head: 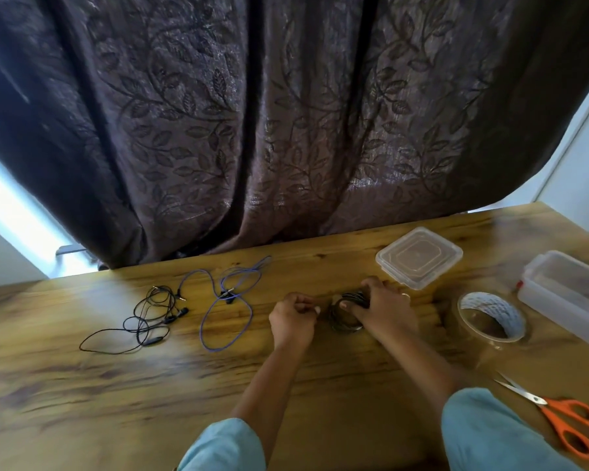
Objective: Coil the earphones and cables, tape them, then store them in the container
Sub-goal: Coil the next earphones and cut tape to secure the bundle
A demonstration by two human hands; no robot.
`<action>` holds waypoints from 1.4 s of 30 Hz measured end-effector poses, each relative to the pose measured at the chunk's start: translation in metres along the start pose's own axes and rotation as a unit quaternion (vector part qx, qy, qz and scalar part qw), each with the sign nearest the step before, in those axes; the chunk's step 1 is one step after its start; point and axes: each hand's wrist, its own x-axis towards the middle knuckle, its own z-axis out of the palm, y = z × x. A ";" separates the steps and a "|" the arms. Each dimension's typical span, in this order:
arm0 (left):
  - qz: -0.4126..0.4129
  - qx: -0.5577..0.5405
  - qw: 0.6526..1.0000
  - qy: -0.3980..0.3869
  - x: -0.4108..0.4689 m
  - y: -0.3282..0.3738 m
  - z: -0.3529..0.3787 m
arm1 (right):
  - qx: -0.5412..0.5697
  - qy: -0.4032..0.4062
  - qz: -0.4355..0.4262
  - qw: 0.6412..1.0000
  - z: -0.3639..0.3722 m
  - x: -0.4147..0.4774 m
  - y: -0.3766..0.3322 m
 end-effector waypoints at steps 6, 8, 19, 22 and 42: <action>-0.058 -0.099 0.990 0.085 0.010 -0.012 -0.036 | -0.064 -0.006 -0.134 0.989 0.005 -0.007 -0.039; -0.079 -0.165 0.977 0.111 0.010 -0.017 -0.050 | -0.064 -0.031 -0.174 0.982 0.014 -0.007 -0.059; -0.067 -0.274 0.944 0.168 0.009 -0.030 -0.120 | -0.114 -0.048 -0.298 0.946 0.055 0.012 -0.158; -0.068 -0.280 0.941 0.176 0.011 -0.037 -0.132 | -0.157 -0.042 -0.303 0.939 0.064 0.017 -0.171; -0.036 -0.151 0.973 0.174 0.004 -0.049 -0.128 | 0.141 -0.238 -0.260 0.925 0.058 -0.011 -0.124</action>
